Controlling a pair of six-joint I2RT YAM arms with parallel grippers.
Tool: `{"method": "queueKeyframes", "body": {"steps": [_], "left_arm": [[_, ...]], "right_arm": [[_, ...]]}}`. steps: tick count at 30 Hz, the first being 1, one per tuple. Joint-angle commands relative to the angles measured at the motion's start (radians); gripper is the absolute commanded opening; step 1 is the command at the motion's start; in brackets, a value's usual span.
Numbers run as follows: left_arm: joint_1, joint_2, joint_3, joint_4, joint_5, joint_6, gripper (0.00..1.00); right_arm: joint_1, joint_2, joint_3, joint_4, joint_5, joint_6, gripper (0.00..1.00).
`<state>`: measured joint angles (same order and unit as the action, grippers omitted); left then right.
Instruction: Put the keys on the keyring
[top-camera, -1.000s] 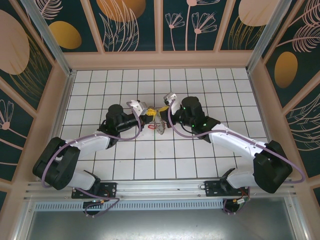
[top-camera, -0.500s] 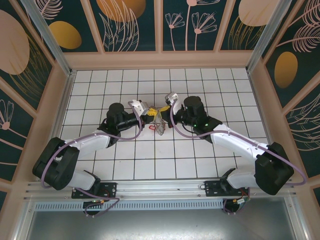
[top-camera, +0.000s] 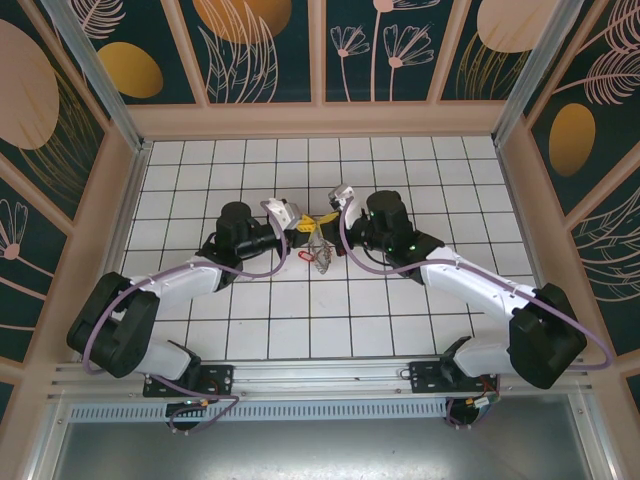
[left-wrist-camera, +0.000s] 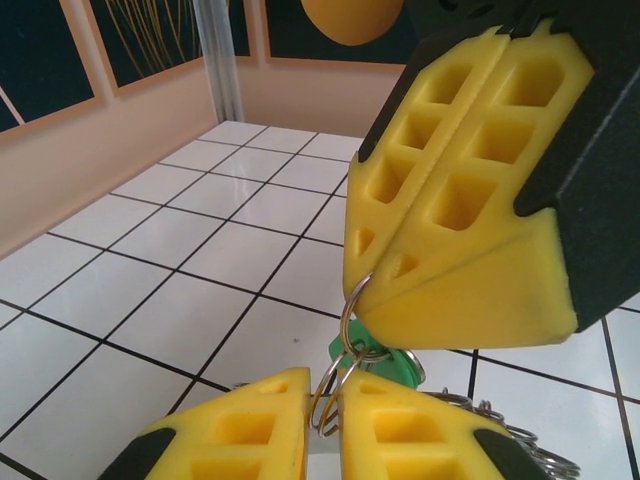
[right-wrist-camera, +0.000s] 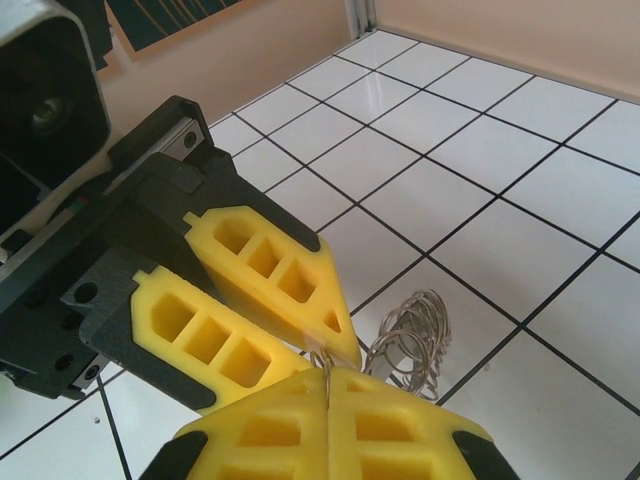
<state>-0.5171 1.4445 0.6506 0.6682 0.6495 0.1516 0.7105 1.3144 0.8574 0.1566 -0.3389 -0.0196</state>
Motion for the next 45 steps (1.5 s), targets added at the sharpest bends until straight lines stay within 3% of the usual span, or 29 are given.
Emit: {"method": "queueKeyframes", "body": {"steps": [1,6,14,25,36,45], "left_arm": [[0.006,0.016,0.035,-0.032,0.020,0.033,0.16],[0.006,0.032,0.050,-0.062,0.044,0.047,0.15],[0.006,0.030,0.045,-0.065,0.046,0.048,0.00],[0.006,0.013,0.015,-0.006,0.034,0.026,0.00],[0.006,0.008,0.009,-0.002,0.028,0.018,0.00],[0.006,0.008,0.018,-0.024,0.035,0.031,0.10]], "right_arm": [[0.006,0.008,0.047,0.018,-0.025,-0.014,0.00],[0.007,0.020,0.056,0.013,-0.025,-0.018,0.00],[0.007,0.021,0.060,-0.002,0.005,-0.022,0.00],[-0.008,-0.018,-0.019,-0.005,0.138,0.014,0.00],[-0.006,0.017,0.039,0.018,0.050,0.005,0.00],[0.006,0.031,0.073,0.020,-0.015,-0.020,0.00]]}}
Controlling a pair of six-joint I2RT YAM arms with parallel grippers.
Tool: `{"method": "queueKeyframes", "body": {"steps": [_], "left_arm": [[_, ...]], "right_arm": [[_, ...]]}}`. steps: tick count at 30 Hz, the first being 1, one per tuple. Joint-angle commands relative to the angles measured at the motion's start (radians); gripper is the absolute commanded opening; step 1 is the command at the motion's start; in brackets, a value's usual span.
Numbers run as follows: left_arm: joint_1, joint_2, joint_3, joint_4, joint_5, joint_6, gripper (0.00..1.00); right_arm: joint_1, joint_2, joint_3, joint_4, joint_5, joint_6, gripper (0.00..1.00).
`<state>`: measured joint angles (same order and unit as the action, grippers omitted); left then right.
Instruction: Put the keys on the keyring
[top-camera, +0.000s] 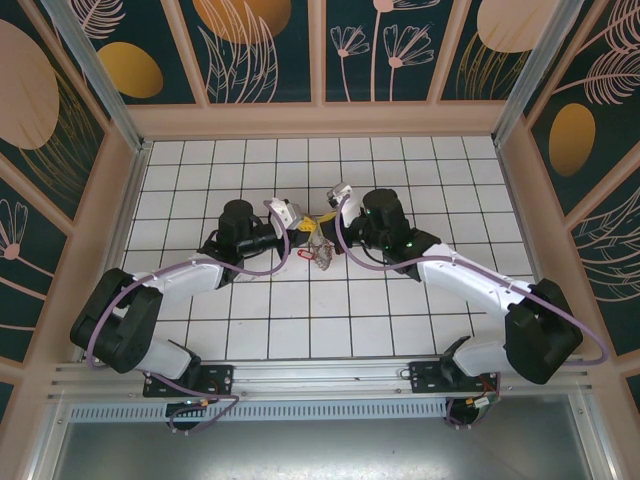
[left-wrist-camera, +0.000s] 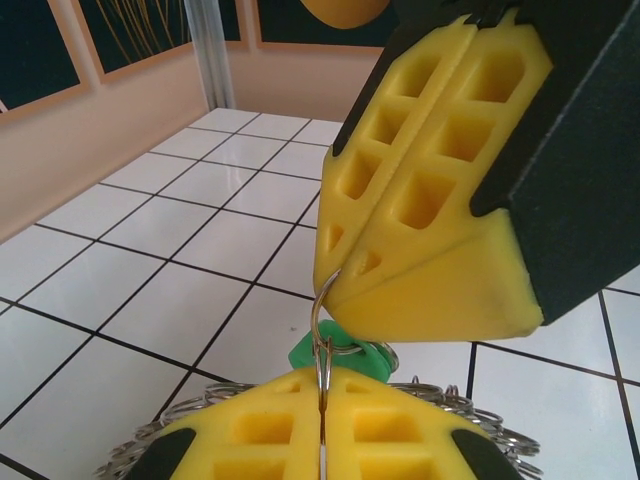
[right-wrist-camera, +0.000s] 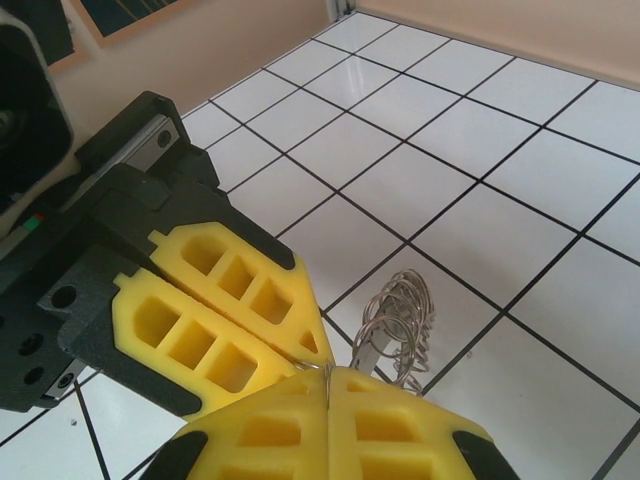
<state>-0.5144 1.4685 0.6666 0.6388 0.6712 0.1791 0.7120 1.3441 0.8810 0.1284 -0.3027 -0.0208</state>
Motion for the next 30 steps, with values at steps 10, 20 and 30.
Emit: {"method": "queueKeyframes", "body": {"steps": [10,20,30], "left_arm": [[0.004,-0.022,0.021,-0.061,0.028,0.036,0.15],[0.004,-0.037,-0.001,-0.022,0.016,0.018,0.15],[0.004,-0.055,-0.025,-0.003,-0.017,0.017,0.00]], "right_arm": [[0.017,0.010,0.068,0.036,-0.059,-0.028,0.00],[0.035,0.008,0.073,0.008,-0.053,-0.034,0.00],[0.038,-0.022,0.045,0.005,0.015,-0.030,0.00]]}}
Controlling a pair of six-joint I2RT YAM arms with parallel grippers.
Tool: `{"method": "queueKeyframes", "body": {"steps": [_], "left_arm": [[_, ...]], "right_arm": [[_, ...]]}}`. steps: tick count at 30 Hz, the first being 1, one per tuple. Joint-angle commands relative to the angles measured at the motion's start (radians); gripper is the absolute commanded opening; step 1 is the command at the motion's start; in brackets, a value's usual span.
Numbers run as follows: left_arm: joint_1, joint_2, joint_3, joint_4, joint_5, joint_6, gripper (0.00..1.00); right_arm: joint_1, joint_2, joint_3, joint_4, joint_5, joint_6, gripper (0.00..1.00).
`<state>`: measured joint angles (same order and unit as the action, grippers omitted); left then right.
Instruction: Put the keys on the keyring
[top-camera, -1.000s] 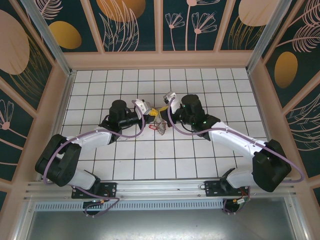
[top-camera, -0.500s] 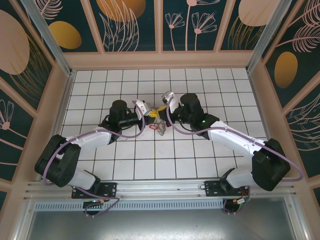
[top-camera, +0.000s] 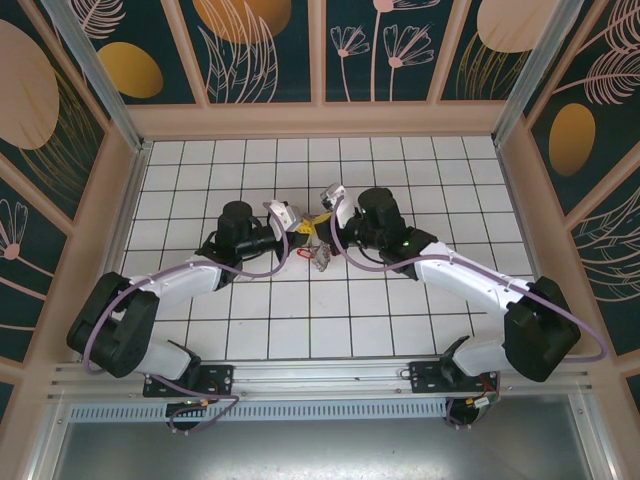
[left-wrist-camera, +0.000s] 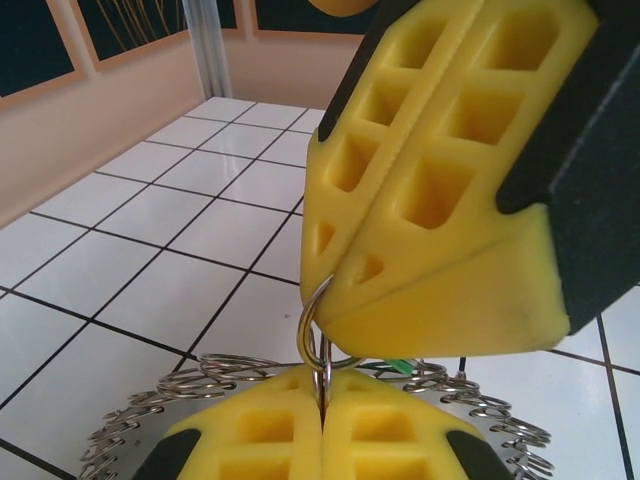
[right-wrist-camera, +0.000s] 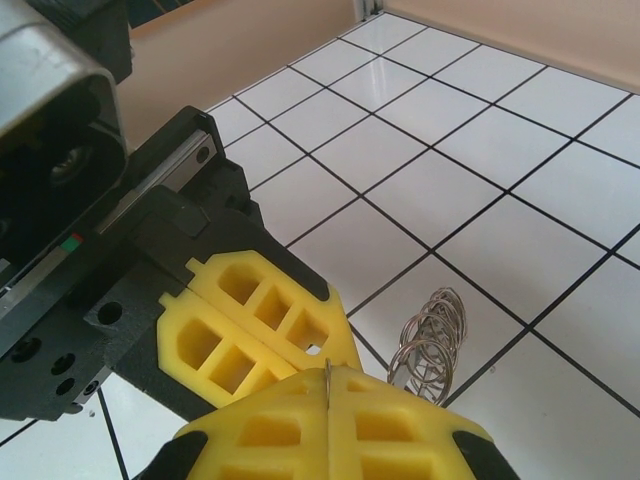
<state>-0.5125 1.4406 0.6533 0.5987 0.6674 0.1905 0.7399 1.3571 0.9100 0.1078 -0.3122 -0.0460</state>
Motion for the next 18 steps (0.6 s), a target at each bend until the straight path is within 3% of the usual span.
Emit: {"method": "queueKeyframes", "body": {"steps": [1,7,18], "left_arm": [[0.002,-0.029,-0.013,0.038,-0.015,0.007,0.00],[0.002,-0.032,-0.022,0.048,-0.020,0.011,0.00],[0.002,-0.028,-0.021,0.076,-0.015,0.003,0.00]], "right_arm": [[0.009,-0.042,0.006,0.028,0.051,0.001,0.00],[-0.021,-0.046,-0.025,0.017,0.114,0.052,0.00],[-0.050,-0.022,-0.024,0.009,0.097,0.089,0.00]]}}
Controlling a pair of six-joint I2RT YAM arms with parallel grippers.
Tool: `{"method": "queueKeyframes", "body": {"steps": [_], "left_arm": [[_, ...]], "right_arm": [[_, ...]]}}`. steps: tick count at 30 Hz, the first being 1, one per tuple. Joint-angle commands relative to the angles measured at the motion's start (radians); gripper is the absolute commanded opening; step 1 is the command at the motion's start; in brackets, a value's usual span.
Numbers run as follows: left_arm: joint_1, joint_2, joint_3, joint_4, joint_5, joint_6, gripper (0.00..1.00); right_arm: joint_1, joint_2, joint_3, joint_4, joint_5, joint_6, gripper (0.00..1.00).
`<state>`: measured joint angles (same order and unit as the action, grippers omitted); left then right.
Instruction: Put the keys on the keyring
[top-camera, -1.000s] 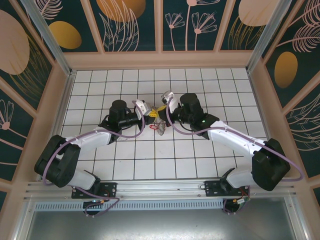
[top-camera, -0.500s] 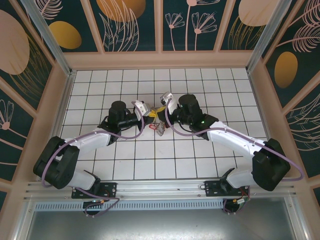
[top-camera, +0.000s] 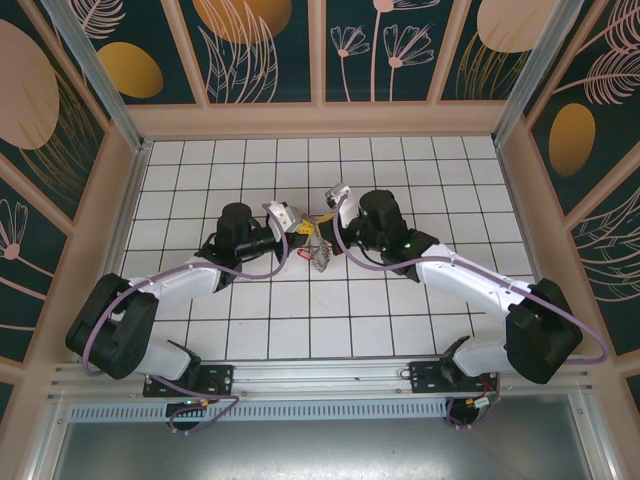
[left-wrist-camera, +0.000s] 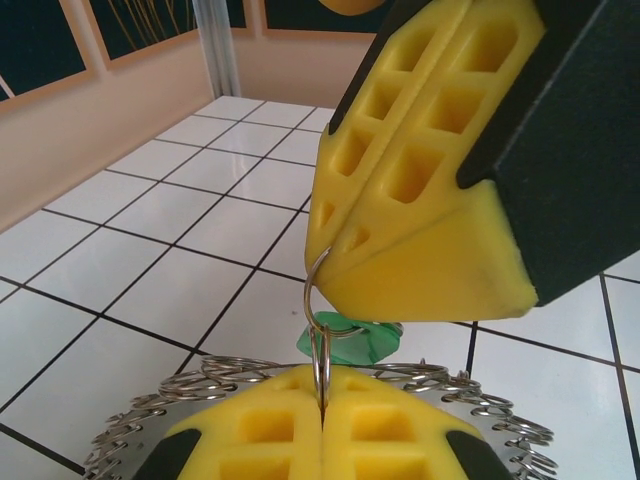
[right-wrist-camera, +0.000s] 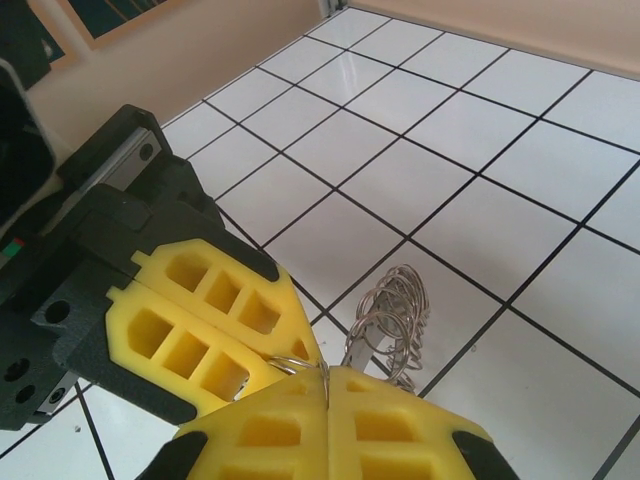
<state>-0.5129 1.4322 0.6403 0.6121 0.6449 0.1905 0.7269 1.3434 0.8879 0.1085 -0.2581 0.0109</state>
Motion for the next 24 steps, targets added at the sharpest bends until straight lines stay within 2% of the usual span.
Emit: {"method": "queueKeyframes", "body": {"steps": [1,24], "left_arm": [[0.002,-0.018,-0.008,0.064,0.007,0.002,0.00],[0.002,0.001,-0.010,0.110,0.017,-0.013,0.00]], "right_arm": [[-0.042,-0.001,-0.001,0.004,0.037,0.038,0.00],[-0.145,0.095,-0.001,-0.023,-0.187,0.153,0.00]]}}
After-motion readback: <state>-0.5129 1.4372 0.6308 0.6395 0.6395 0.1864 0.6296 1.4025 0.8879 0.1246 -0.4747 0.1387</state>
